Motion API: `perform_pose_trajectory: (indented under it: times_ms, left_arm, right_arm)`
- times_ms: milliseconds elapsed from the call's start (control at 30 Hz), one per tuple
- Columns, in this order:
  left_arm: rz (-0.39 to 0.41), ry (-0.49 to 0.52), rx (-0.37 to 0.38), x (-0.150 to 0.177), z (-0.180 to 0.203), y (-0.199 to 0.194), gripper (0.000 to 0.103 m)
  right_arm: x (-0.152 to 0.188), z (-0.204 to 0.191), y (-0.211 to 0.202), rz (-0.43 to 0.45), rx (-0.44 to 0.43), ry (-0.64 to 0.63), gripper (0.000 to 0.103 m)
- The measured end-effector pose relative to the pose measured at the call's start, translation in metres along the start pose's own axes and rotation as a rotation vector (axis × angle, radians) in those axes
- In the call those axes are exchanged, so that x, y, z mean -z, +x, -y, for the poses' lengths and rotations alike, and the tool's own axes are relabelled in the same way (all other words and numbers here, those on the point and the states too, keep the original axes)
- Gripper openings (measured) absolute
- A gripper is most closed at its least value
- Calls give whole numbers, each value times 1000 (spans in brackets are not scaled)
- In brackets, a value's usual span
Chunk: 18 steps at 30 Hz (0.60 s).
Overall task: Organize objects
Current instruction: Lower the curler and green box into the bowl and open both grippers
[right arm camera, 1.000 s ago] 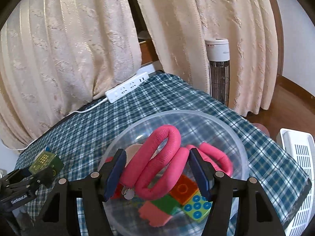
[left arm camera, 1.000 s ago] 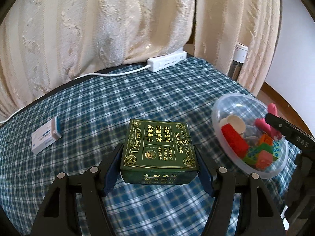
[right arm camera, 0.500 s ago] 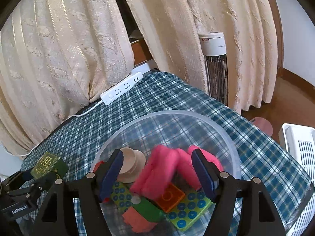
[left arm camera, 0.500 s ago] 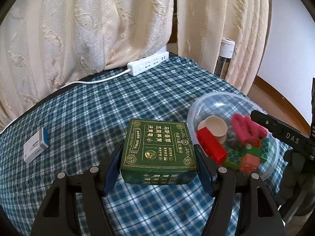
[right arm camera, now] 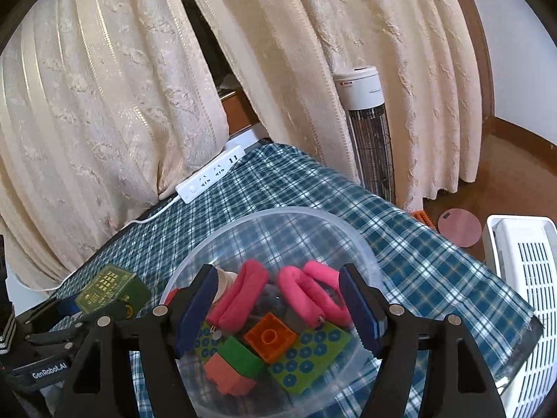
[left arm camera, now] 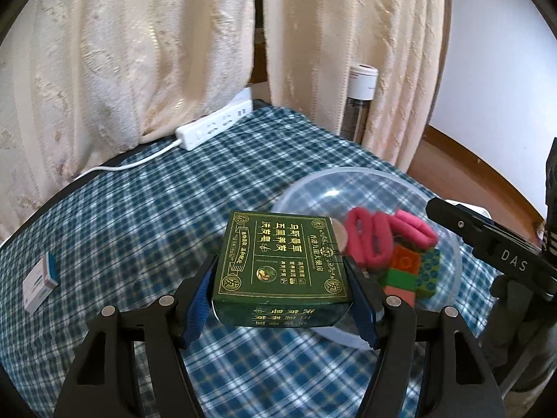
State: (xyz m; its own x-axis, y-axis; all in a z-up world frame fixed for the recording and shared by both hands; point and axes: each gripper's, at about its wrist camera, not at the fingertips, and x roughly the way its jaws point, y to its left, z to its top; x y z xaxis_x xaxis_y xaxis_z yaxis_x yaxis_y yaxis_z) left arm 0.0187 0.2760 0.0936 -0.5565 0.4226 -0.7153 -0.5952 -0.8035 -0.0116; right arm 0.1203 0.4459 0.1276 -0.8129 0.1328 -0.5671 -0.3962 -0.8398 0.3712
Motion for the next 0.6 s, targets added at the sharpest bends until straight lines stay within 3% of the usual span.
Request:
perform_pose_trajectory:
  times_ms: [600]
  left_arm:
    - [-27,77,124,-13,53,20,70]
  right_arm:
    - [-2,37,-11,28,23,81,75]
